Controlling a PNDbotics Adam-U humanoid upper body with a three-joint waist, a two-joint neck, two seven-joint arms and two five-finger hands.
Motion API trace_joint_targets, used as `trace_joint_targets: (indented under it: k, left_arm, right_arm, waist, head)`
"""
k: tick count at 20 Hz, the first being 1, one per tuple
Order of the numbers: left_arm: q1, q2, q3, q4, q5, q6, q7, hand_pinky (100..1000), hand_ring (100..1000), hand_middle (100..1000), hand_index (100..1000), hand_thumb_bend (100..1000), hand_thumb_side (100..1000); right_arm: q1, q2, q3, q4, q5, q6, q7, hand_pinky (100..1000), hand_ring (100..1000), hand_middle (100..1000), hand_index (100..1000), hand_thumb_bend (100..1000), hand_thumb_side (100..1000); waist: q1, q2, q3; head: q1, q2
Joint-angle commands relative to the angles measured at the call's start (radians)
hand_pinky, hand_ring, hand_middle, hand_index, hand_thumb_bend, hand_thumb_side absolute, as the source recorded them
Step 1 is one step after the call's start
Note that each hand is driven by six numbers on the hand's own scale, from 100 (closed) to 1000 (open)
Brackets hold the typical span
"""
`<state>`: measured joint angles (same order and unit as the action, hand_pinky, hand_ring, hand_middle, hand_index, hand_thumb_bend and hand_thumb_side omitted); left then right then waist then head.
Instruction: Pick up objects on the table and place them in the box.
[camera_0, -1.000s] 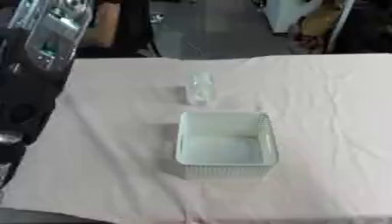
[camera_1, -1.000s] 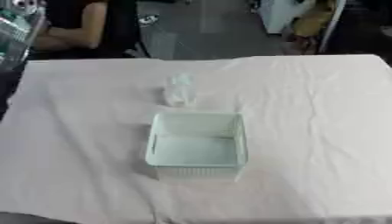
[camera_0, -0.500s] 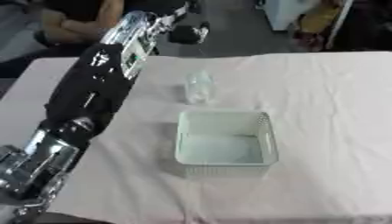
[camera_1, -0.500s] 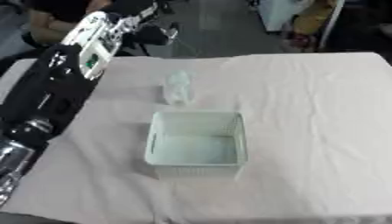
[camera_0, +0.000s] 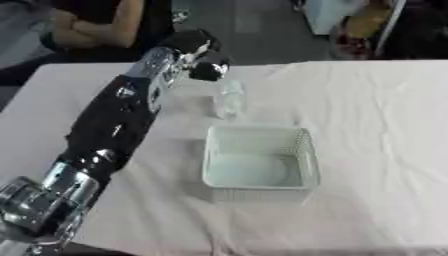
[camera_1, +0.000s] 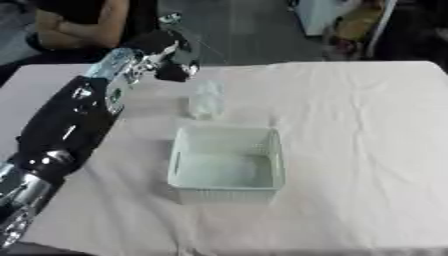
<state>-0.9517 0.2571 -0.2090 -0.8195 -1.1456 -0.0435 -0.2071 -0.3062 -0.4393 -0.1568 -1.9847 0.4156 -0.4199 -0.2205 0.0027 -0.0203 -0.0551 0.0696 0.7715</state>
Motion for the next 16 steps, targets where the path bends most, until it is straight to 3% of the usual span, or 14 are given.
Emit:
trace_joint_targets:
  k: [1,16]
  left_arm:
    - [-0.010,-0.004,0.002,-0.011,-0.022,-0.014,0.017,716,741,776,831,516,738]
    - [0.016,-0.052,-0.034,-0.013,-0.117,-0.074,0.032,743,755,771,814,561,731]
  right_arm:
    - [-0.012,-0.013,-0.002,-0.015,-0.006,-0.001,0.004,838,968,971,963,100,655]
    - [-0.019,-0.009,0.003,-0.015,-0.010,-0.004,0.009,838,968,970,963,100,657]
  waist:
    - [-0.004,-0.008,0.001]
    - [-0.004,-0.005,-0.003]
  head:
    - [0.008,-0.001]
    - [0.013,-0.001]
